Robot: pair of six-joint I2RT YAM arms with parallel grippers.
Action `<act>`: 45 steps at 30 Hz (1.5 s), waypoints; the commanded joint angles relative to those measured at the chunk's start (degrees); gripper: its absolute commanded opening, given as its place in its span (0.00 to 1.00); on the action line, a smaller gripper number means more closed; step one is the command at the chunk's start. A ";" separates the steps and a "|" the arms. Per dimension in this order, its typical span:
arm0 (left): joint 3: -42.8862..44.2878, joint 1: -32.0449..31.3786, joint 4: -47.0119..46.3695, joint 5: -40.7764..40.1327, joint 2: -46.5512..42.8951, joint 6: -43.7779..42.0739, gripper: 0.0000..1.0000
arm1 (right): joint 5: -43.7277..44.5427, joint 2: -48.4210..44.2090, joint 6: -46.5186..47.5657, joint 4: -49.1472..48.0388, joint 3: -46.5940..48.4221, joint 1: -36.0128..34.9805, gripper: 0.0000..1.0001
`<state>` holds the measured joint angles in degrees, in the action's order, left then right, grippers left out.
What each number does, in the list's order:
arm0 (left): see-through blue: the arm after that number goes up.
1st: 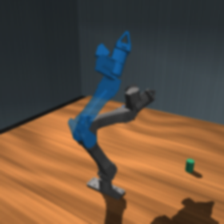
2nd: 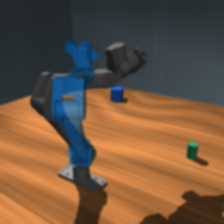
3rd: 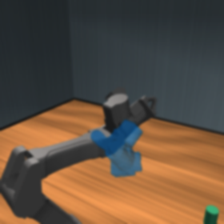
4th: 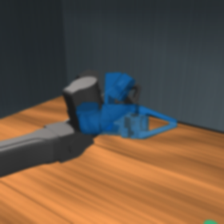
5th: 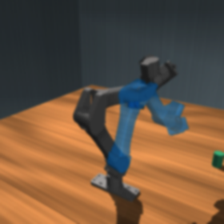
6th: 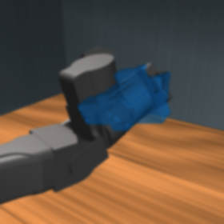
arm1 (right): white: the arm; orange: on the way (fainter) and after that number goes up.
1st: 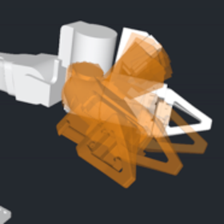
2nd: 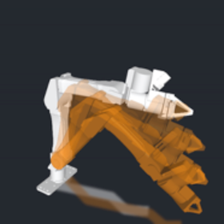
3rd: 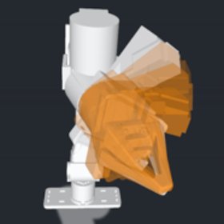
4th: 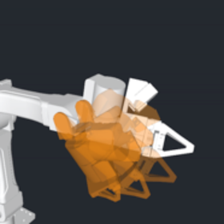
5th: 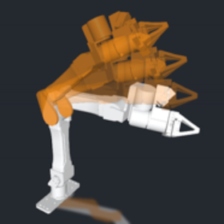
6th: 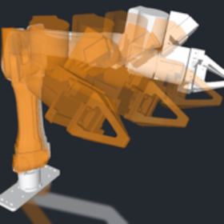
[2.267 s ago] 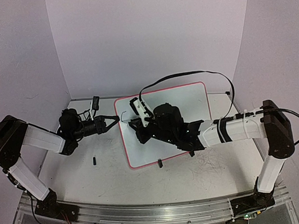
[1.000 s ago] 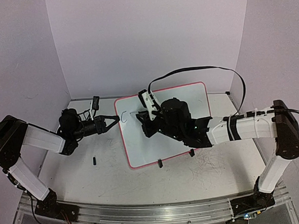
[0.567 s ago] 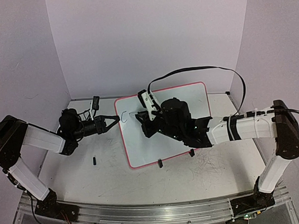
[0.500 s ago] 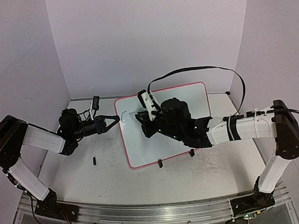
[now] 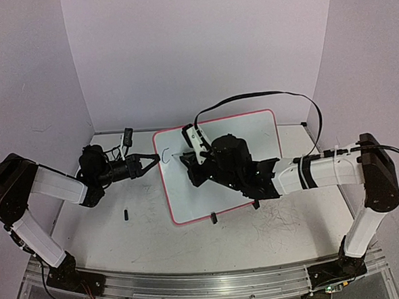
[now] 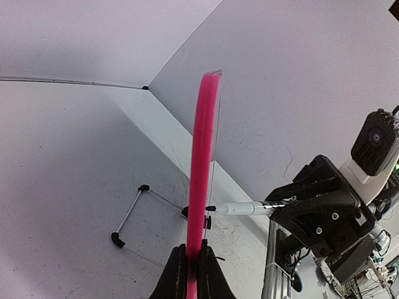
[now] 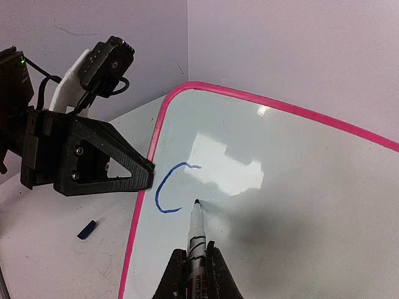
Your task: Write a sentence on the whiteboard
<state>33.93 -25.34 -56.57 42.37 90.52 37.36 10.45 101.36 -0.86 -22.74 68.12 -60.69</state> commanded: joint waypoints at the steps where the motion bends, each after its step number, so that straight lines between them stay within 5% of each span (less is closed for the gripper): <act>1: 1.87 -0.87 -0.99 1.75 0.38 1.13 0.00 | 1.69 0.93 0.34 -1.69 1.49 0.14 0.00; 45: 2.12 -0.96 -0.93 1.75 0.62 1.44 0.00 | 4.40 -1.78 -2.29 -0.78 -3.86 0.13 0.00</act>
<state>34.17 -25.32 -56.58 42.17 90.83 37.52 10.22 101.43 -2.12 -24.30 65.16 -60.97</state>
